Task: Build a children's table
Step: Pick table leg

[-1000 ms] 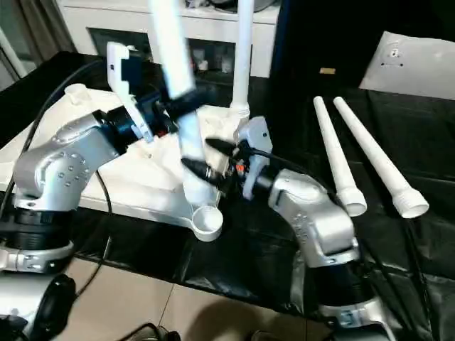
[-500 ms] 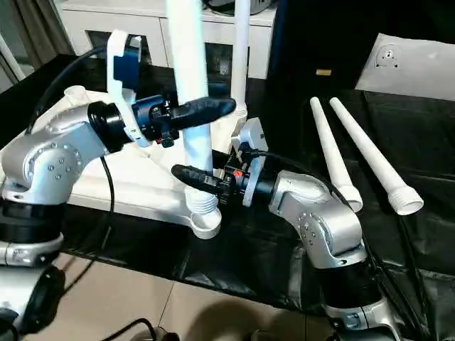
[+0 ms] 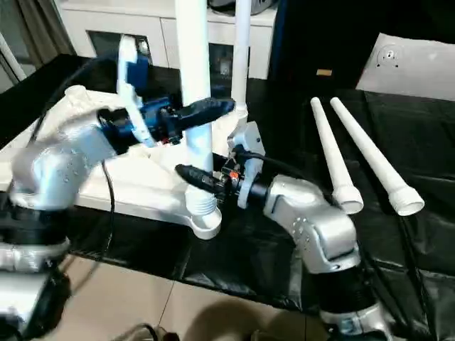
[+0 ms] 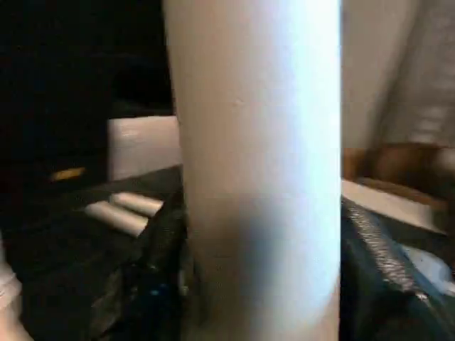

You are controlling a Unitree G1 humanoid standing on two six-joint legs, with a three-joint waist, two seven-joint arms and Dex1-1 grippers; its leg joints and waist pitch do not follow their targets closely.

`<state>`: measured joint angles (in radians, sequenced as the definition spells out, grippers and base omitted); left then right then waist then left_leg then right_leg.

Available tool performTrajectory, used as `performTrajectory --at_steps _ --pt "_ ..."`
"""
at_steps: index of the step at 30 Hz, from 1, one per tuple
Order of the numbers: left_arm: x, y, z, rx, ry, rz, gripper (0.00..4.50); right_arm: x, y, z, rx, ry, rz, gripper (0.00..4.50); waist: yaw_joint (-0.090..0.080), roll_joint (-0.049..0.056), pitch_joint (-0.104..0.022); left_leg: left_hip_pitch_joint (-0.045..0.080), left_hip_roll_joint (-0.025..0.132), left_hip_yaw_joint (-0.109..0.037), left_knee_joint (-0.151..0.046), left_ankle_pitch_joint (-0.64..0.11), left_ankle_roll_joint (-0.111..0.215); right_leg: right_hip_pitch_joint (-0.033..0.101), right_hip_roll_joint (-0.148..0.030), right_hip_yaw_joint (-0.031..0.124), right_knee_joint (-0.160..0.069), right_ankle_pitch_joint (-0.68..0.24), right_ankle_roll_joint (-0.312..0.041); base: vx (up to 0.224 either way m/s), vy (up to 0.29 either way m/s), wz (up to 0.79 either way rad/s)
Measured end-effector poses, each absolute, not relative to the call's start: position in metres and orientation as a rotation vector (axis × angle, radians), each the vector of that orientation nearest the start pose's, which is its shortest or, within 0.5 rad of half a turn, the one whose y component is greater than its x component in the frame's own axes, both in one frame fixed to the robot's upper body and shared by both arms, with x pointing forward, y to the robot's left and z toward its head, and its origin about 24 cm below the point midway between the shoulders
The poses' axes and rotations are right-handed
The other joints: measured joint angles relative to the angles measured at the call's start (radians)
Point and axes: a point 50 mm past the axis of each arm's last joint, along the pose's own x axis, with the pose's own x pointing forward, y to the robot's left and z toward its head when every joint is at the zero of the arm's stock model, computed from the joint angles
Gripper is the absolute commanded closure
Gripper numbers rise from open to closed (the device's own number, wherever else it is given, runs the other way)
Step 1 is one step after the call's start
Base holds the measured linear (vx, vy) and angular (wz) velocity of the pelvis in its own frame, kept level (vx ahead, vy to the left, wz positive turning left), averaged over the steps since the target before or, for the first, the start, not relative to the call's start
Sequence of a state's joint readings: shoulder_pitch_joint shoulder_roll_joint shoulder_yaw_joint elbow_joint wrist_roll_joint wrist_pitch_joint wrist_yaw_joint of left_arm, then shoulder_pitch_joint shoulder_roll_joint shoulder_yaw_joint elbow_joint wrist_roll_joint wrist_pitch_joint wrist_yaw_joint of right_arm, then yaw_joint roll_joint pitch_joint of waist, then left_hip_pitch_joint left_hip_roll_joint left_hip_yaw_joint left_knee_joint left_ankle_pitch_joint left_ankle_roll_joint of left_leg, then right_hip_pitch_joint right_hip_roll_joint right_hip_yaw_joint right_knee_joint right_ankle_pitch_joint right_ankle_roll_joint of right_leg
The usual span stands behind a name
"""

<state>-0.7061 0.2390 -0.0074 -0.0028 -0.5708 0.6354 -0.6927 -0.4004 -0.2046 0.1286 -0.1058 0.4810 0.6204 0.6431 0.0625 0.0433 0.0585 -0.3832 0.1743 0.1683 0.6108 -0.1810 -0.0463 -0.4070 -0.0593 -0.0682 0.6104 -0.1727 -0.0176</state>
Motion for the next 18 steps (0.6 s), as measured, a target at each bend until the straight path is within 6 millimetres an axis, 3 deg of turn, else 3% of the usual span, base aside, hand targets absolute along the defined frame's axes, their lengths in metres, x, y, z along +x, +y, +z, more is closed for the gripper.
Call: performTrajectory --at_steps 2,10,12,15,18 --pt "0.319 0.091 0.201 -0.185 -0.123 -0.988 1.51 0.29 -0.083 0.121 0.223 0.109 0.938 2.59 -0.002 0.0 0.0 -0.001 0.0 0.0 0.0 0.0 0.0 -0.001 0.0 0.0 0.0 0.0 0.0 0.0 0.0 0.0" --pt "0.31 0.084 0.201 -0.241 -0.236 -0.736 1.5 0.297 -0.071 0.129 0.196 -0.006 0.776 2.6 -0.002 -0.002 0.0 -0.001 0.0 0.0 0.0 0.0 0.0 -0.001 0.0 0.0 -0.001 -0.001 0.002 0.0 0.0 0.0" --pt "0.31 0.083 0.199 -0.245 -0.23 -0.71 1.86 0.298 -0.069 0.127 0.196 -0.001 0.766 2.6 -0.002 -0.005 0.001 -0.001 0.0 0.0 0.0 0.0 0.0 -0.001 0.0 0.0 0.0 -0.001 0.002 0.0 0.0 0.0" --pt "0.308 0.078 0.194 -0.252 -0.225 -0.637 1.89 0.298 -0.065 0.124 0.186 0.002 0.734 2.6 -0.002 -0.007 0.0 -0.001 0.0 0.0 0.0 0.0 0.0 -0.001 0.0 0.0 -0.001 -0.001 0.003 0.0 0.0 0.0" --pt "0.308 0.076 0.192 -0.226 -0.219 -0.58 2.3 0.297 -0.061 0.121 0.177 0.004 0.717 2.6 -0.004 -0.007 0.0 -0.002 0.0 0.0 -0.001 0.0 0.0 -0.001 0.0 0.0 -0.002 -0.001 0.003 0.0 0.0 0.0"
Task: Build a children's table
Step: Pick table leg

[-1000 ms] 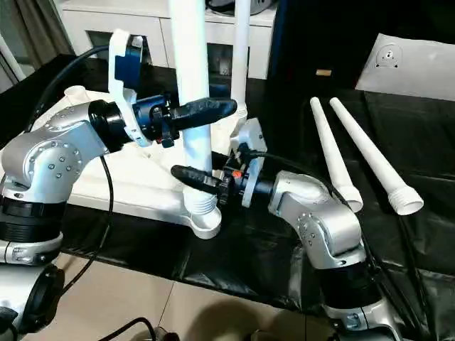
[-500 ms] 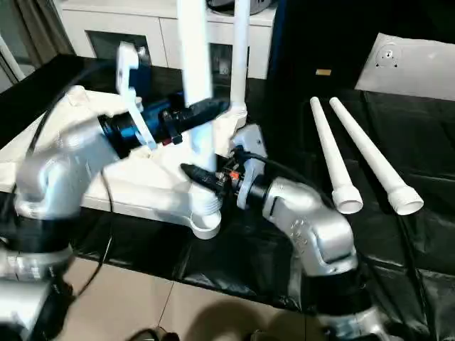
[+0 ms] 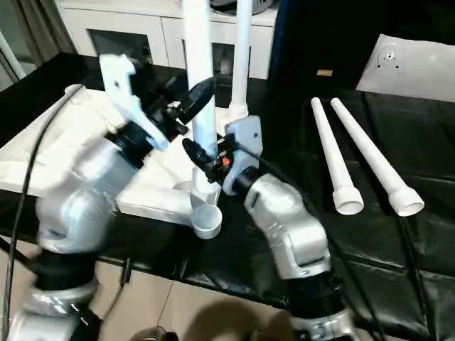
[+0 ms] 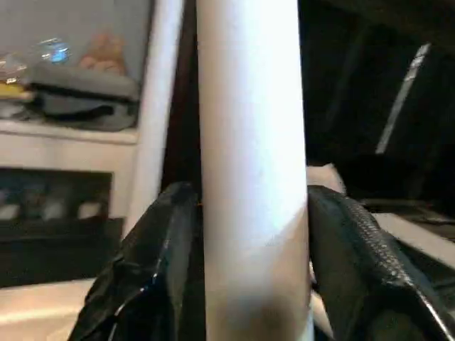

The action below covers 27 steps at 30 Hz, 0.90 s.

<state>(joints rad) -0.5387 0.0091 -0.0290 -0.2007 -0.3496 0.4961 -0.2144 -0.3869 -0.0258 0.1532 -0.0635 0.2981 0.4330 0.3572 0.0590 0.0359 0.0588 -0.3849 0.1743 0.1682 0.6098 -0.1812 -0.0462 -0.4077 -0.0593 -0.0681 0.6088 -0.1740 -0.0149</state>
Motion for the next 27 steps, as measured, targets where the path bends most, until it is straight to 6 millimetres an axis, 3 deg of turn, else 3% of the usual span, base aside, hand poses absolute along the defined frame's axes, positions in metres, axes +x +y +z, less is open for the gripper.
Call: performTrajectory --at_steps 8,15,17,27 --pt "0.304 0.071 0.195 -0.217 -0.246 -0.558 2.71 0.298 -0.059 0.123 0.173 -0.02 0.701 2.6 -0.001 0.0 0.0 0.0 0.0 0.0 0.0 0.0 0.0 0.0 0.0 0.0 0.0 0.0 0.0 0.0 0.0 0.0" --pt "0.305 0.074 0.193 -0.245 -0.219 -0.554 2.72 0.299 -0.059 0.12 0.157 -0.009 0.7 2.6 -0.001 0.0 0.0 0.0 0.0 0.0 0.0 0.0 0.0 0.0 0.0 0.0 0.0 0.0 0.0 0.0 0.0 0.0" --pt "0.309 0.076 0.194 -0.259 -0.203 -0.564 2.72 0.301 -0.06 0.12 0.154 -0.006 0.704 2.04 -0.001 0.0 0.0 0.0 0.0 0.0 0.0 0.0 0.0 0.0 0.0 0.0 0.0 0.0 0.0 0.0 0.0 0.0" --pt "0.321 0.097 0.203 -0.326 -0.149 -0.779 2.72 0.303 -0.085 0.133 0.222 0.038 0.873 1.27 0.004 -0.001 0.0 0.0 0.0 0.0 0.0 0.0 0.0 0.0 0.0 0.0 0.0 0.001 -0.001 0.0 0.0 0.0"
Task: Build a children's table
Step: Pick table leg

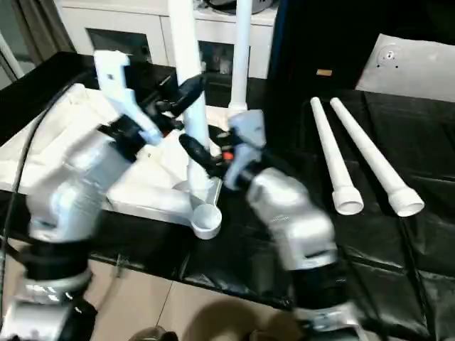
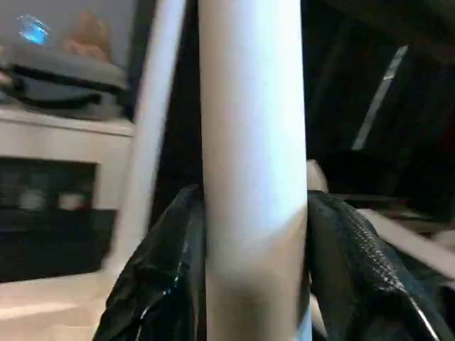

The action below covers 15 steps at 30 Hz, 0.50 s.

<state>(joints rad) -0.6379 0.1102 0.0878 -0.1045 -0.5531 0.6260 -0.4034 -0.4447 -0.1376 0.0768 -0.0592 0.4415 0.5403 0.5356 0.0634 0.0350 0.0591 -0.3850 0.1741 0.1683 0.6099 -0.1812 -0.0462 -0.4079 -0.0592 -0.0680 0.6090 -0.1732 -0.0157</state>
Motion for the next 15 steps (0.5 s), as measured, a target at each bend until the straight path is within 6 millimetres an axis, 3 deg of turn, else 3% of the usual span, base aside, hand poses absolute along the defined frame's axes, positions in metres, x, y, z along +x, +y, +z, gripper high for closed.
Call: performTrajectory --at_steps 3,9,15 --pt "0.319 0.099 0.211 -0.38 -0.143 -0.93 2.72 0.299 -0.096 0.135 0.258 0.098 0.976 1.04 0.001 0.0 0.0 0.0 0.0 0.0 0.0 0.0 0.0 0.0 0.0 0.0 0.0 0.001 -0.002 0.0 0.0 0.0" --pt "0.312 0.099 0.224 -0.405 -0.138 -1.168 2.72 0.288 -0.105 0.148 0.323 0.125 1.158 1.03 0.004 0.0 0.0 0.001 0.0 0.0 0.0 0.0 0.0 0.0 0.0 0.0 0.001 0.001 -0.002 0.0 0.0 0.0" --pt "0.312 0.105 0.227 -0.358 -0.115 -1.26 2.72 0.284 -0.112 0.151 0.247 0.153 1.238 1.03 0.016 0.0 0.0 0.002 0.0 0.0 0.002 0.0 0.0 0.0 0.0 0.0 0.001 0.0 -0.001 0.0 0.0 0.0"
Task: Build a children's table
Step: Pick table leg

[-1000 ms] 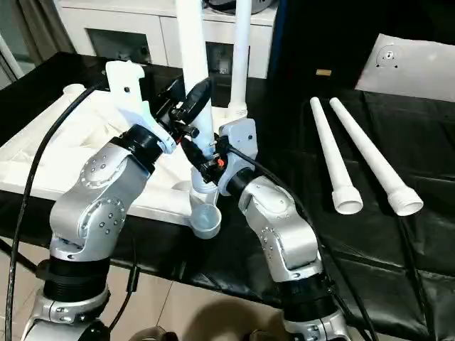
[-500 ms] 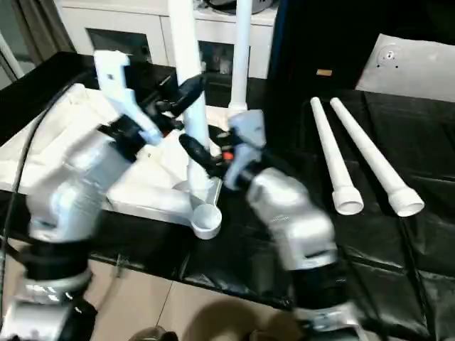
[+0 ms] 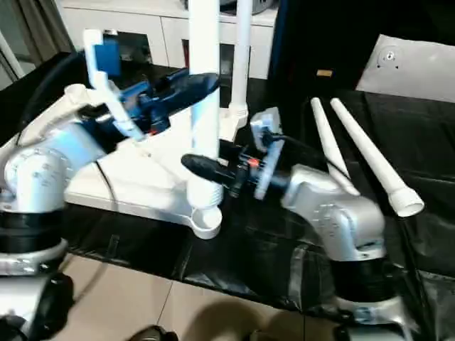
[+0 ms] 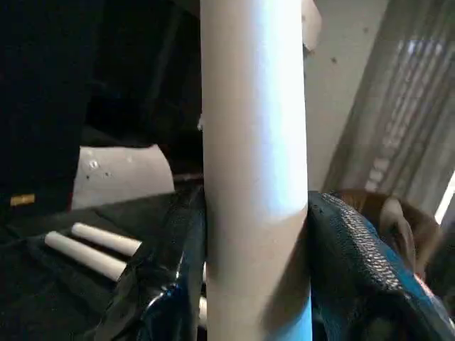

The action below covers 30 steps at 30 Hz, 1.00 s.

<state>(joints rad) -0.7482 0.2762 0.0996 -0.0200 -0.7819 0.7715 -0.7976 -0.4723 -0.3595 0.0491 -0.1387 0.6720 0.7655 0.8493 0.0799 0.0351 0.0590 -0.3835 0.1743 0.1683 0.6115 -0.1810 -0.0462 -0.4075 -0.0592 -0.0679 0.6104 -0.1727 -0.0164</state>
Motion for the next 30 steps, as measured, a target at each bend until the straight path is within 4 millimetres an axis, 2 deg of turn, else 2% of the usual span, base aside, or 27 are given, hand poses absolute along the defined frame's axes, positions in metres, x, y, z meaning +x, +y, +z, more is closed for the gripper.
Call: performTrajectory --at_steps 3,9,21,30 --pt "0.31 0.104 0.227 -0.324 -0.102 -1.306 2.72 0.283 -0.112 0.148 0.196 0.181 1.251 1.03 0.008 0.0 0.0 0.0 0.0 0.0 0.0 0.0 0.0 0.0 0.0 0.0 0.0 0.0 0.0 0.0 0.0 0.0" --pt "0.307 0.099 0.224 -0.297 -0.084 -1.37 2.72 0.28 -0.107 0.142 0.153 0.216 1.294 1.03 0.009 0.0 0.0 0.0 0.0 0.0 0.0 0.0 0.0 0.0 0.0 0.0 0.0 0.0 -0.001 0.0 0.0 0.0" --pt "0.303 0.09 0.222 -0.248 -0.087 -1.438 2.72 0.28 -0.103 0.146 0.164 0.192 1.322 1.03 0.009 0.0 0.0 0.0 0.0 0.0 0.0 0.0 0.0 0.0 0.0 0.0 0.0 0.0 -0.001 0.0 0.0 0.0" --pt "0.303 0.09 0.223 -0.233 -0.102 -1.444 2.72 0.279 -0.102 0.145 0.164 0.195 1.33 1.95 0.009 0.0 0.0 0.0 0.0 0.0 0.0 0.0 0.0 0.0 0.0 0.0 0.0 0.0 -0.001 0.0 0.0 0.0"
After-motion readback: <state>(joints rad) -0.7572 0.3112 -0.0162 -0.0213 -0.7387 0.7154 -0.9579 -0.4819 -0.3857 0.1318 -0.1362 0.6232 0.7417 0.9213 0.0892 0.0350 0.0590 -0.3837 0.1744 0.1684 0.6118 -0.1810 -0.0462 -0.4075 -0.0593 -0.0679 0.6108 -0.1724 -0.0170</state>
